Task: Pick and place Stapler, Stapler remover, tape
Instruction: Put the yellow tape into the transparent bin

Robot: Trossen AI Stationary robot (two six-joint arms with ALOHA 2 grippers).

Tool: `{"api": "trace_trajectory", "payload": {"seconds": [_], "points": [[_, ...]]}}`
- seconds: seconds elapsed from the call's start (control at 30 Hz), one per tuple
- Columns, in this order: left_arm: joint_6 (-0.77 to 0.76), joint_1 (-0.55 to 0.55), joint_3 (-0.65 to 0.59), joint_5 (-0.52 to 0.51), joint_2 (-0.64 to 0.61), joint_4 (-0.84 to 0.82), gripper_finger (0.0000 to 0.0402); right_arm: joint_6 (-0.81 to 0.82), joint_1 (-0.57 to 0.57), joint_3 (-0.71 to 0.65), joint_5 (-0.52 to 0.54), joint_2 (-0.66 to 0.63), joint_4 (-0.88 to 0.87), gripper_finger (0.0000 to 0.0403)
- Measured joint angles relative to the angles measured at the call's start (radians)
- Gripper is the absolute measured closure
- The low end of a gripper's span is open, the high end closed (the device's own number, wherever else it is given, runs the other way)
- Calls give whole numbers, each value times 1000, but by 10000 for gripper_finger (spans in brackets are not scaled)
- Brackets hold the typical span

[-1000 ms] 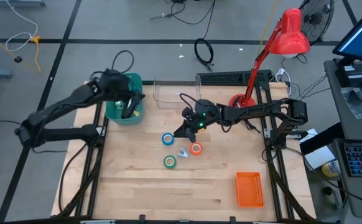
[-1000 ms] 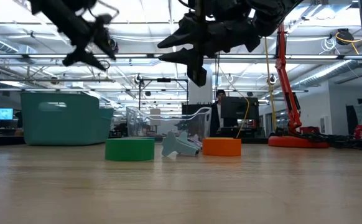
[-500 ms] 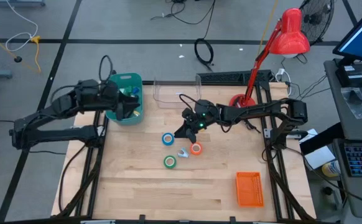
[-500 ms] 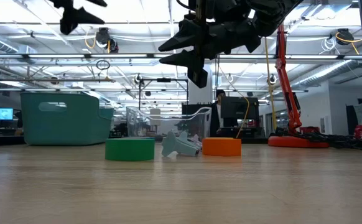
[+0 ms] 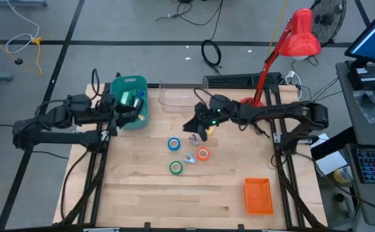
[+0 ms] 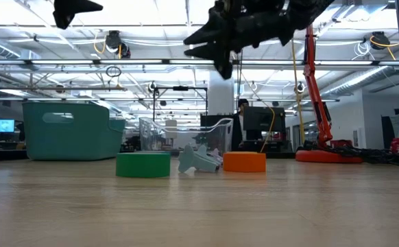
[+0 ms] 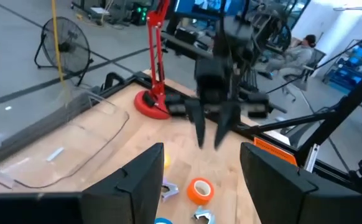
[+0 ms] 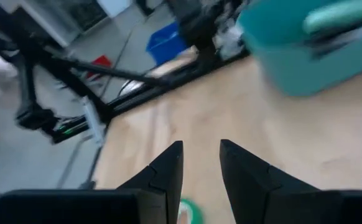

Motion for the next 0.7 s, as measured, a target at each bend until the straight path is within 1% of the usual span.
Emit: {"api": "trace_trajectory", "payload": {"seconds": [0.07, 0.17, 0.4, 0.53, 0.63, 0.7], "points": [[-9, -34, -40, -26, -22, 30, 185, -39, -6, 1, 52, -48, -45, 303], [-15, -86, -96, -63, -55, 101, 185, -92, -8, 1, 136, -128, -160, 303], [0, -202, -184, -182, -127, 101, 185, -152, 18, -1, 309, -265, -429, 303], [5, -264, -240, -256, -175, 101, 185, -133, 38, -78, 374, -327, -437, 303], [8, -301, -285, -265, -214, 125, 185, -82, 43, -166, 404, -375, -413, 303], [19, -319, -317, -265, -239, 150, 185, -51, 44, -230, 404, -405, -414, 303]]}}
